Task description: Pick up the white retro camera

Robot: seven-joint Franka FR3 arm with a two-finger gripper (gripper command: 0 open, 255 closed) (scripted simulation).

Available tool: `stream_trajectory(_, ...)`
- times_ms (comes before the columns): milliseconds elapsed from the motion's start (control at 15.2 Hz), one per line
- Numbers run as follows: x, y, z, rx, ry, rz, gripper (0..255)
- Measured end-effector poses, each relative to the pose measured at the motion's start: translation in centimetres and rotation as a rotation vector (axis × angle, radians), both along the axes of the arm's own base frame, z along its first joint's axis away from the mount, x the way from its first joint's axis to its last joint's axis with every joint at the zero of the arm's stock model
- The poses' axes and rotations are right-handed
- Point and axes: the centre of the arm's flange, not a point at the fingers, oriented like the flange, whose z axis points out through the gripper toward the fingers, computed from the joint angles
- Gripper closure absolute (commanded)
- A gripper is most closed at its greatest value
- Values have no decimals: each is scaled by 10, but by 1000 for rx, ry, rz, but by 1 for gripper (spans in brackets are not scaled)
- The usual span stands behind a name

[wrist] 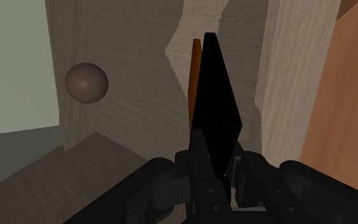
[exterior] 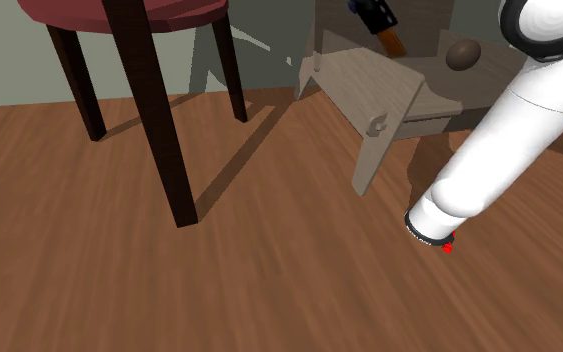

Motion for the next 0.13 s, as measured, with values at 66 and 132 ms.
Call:
stream_trajectory(66,1,-1,5,0,0,0,255)
stream_trajectory(132,1,-1,8,0,0,0,255)
